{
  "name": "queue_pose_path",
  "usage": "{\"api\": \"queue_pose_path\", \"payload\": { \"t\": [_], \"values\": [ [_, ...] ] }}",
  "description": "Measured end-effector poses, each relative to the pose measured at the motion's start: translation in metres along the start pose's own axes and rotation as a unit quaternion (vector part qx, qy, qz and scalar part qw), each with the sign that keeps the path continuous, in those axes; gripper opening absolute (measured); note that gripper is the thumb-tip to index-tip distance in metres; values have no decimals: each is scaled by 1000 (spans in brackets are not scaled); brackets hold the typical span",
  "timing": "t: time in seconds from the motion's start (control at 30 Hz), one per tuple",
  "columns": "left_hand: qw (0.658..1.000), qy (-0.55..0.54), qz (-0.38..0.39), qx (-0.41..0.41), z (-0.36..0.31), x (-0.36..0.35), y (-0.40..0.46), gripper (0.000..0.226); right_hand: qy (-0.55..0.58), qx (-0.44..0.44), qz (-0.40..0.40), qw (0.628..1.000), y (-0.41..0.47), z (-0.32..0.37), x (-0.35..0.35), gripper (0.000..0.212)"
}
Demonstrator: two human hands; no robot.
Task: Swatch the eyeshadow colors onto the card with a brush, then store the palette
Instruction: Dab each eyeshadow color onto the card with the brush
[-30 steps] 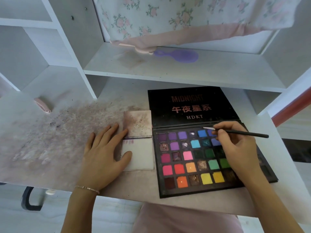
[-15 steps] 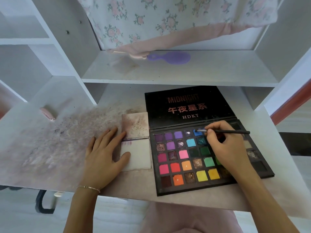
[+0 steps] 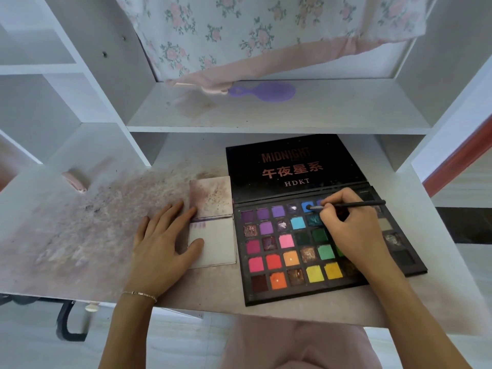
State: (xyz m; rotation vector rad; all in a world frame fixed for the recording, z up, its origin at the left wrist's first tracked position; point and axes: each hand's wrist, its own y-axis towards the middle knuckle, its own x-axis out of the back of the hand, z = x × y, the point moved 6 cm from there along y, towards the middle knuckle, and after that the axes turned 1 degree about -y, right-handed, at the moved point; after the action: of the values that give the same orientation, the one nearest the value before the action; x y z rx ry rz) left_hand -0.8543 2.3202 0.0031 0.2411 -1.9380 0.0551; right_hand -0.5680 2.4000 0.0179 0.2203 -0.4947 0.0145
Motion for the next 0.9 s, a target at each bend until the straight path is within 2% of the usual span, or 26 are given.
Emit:
{"api": "queue_pose_path", "payload": {
  "t": [0.1, 0.3, 0.57, 0.9],
  "values": [
    [1000, 0, 1, -1, 0, 0, 0, 81, 25, -7, -8, 1000, 0, 2, 3, 30],
    [1000, -11, -12, -2, 1, 0, -1, 80, 66, 10, 9, 998, -2, 26, -3, 30],
    [1000, 1, -7, 2, 2, 0, -2, 80, 139, 28, 110, 984, -3, 65, -73, 19],
    [1000, 4, -9, -1, 4, -3, -2, 77, 114, 45, 179, 976, -5, 71, -113, 15]
  ]
}}
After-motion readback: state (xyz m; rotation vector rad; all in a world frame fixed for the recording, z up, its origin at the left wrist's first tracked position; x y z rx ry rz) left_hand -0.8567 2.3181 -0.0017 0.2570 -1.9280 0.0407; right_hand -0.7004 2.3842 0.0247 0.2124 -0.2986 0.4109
